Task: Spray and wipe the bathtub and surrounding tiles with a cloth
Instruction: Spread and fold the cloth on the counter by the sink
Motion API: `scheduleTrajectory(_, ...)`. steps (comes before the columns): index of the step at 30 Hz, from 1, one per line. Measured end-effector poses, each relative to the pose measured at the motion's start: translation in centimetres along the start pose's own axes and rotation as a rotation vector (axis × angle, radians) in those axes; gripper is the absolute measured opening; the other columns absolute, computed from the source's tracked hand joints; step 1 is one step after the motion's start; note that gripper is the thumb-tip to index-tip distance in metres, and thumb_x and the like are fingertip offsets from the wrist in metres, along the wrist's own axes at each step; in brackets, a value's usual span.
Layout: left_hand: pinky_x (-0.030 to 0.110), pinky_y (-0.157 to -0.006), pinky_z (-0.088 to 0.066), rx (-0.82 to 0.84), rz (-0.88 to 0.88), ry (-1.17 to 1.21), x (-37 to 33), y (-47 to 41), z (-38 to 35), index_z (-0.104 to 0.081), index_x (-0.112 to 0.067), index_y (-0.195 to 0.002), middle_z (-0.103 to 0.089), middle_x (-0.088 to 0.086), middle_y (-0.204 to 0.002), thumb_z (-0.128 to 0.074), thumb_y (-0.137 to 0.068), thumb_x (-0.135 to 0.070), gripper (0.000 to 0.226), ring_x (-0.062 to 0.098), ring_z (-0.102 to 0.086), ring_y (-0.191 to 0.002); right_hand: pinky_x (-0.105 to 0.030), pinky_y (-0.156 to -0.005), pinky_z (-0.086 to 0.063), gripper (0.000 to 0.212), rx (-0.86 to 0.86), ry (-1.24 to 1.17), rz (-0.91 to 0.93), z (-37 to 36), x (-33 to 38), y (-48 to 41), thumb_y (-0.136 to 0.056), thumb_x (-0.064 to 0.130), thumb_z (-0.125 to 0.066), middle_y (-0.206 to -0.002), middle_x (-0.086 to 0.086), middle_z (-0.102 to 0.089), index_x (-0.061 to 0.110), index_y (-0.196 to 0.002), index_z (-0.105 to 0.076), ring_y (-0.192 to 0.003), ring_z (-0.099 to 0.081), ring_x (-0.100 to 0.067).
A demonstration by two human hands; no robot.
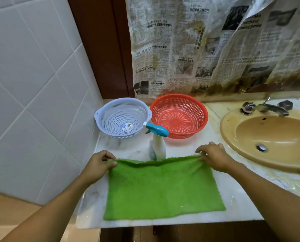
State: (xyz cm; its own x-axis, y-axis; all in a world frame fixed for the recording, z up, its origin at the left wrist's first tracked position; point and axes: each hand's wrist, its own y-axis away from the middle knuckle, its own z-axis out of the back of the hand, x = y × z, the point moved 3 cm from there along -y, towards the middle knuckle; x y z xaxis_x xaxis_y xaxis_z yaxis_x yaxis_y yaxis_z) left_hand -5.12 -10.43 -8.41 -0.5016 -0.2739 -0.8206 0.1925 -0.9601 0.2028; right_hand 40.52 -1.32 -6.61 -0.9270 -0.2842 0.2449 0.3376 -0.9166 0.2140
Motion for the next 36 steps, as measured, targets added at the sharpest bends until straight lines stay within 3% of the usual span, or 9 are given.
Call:
scheduleTrajectory(4,0.042,-0.086,-0.056,0.027,-0.017,0.039,-0.6,2.3,2.2,-0.076,-0.023,-0.106,-0.065,0.007,-0.091,-0.083,-0.082,-0.003,0.032,0.02,-0.063,-0.087,-0.037,-0.095,-0.033,0.017,-0.035,0.0,-0.003,2.7,-0.1,2.0,-0.096,0.04,-0.066,-0.103,0.017,-0.068,0.03,-0.109,-0.071,-0.101,-0.042,-0.01)
scheduleTrajectory(7,0.035,-0.085,-0.057,0.044,-0.08,-0.026,-1.9,4.2,3.4,-0.077,-0.022,-0.097,-0.078,0.006,-0.093,-0.079,-0.086,-0.003,0.022,0.015,-0.07,-0.086,-0.036,-0.094,-0.033,0.004,-0.073,0.002,0.008,4.8,0.9,3.8,-0.094,0.04,-0.069,-0.093,0.018,-0.067,0.036,-0.095,-0.069,-0.102,-0.051,-0.011)
scheduleTrajectory(12,0.018,-0.071,-0.054,-0.062,-0.157,-0.04,-5.5,6.9,5.4,-0.079,-0.009,-0.085,-0.078,0.004,-0.077,-0.077,-0.087,-0.002,0.008,0.014,-0.072,-0.071,-0.029,-0.08,-0.05,0.022,-0.145,-0.197,0.003,8.0,2.6,6.8,-0.086,0.02,-0.08,-0.083,0.013,-0.071,0.034,-0.079,-0.065,-0.085,-0.066,-0.011)
scheduleTrajectory(16,0.026,-0.073,-0.057,-0.104,-0.191,-0.066,-8.2,8.0,6.8,-0.078,-0.015,-0.084,-0.077,-0.002,-0.074,-0.079,-0.086,-0.004,0.011,0.011,-0.073,-0.07,-0.017,-0.073,-0.047,0.014,-0.206,-0.227,-0.029,9.4,3.0,8.0,-0.086,0.018,-0.08,-0.09,0.007,-0.073,0.029,-0.091,-0.073,-0.089,-0.068,-0.011)
scheduleTrajectory(19,0.008,-0.063,-0.047,-0.165,-0.243,-0.126,-10.2,8.4,7.4,-0.078,-0.02,-0.09,-0.075,-0.006,-0.075,-0.081,-0.084,-0.005,0.017,0.007,-0.067,-0.07,-0.023,-0.081,-0.045,0.022,-0.266,-0.219,-0.067,10.1,3.3,8.5,-0.089,0.017,-0.077,-0.103,-0.003,-0.074,0.015,-0.111,-0.076,-0.095,-0.065,-0.016)
scheduleTrajectory(23,0.002,-0.07,-0.041,-0.238,-0.302,-0.215,-12.1,8.6,7.8,-0.08,-0.019,-0.108,-0.075,-0.004,-0.091,-0.081,-0.084,-0.008,0.027,0.015,-0.068,-0.089,-0.029,-0.076,-0.047,0.007,-0.412,-0.221,-0.061,11.7,4.5,9.6,-0.088,0.012,-0.076,-0.081,0.004,-0.066,0.014,-0.095,-0.078,-0.086,-0.064,-0.019)
scheduleTrajectory(27,-0.002,-0.075,-0.038,-0.287,-0.435,-0.29,-12.2,10.1,7.9,-0.078,-0.014,-0.113,-0.067,-0.008,-0.091,-0.08,-0.083,-0.001,0.032,-0.001,-0.062,-0.082,-0.033,-0.072,-0.051,0.01,-0.512,-0.289,0.002,12.2,4.6,11.4,-0.085,0.004,-0.076,-0.078,0.005,-0.068,0.014,-0.086,-0.074,-0.077,-0.064,-0.017)
scheduleTrajectory(31,0.002,-0.074,-0.042,-0.202,-0.451,-0.345,-8.3,12.9,5.8,-0.077,-0.026,-0.09,-0.068,-0.015,-0.082,-0.078,-0.079,0.009,0.037,-0.008,-0.063,-0.082,-0.023,-0.068,-0.047,0.017,-0.384,-0.218,0.067,8.8,3.7,13.6,-0.083,0.006,-0.078,-0.08,0.009,-0.068,0.021,-0.082,-0.072,-0.077,-0.064,-0.01)
scheduleTrajectory(36,0.029,-0.076,-0.056,0.04,-0.298,-0.332,-1.4,16.9,1.4,-0.071,-0.03,-0.074,-0.073,-0.015,-0.079,-0.076,-0.079,0.008,0.039,0.004,-0.07,-0.075,-0.035,-0.073,-0.055,0.027,-0.122,-0.163,0.019,1.2,1.6,16.2,-0.081,0.015,-0.078,-0.08,0.013,-0.068,0.036,-0.075,-0.063,-0.076,-0.065,-0.009)
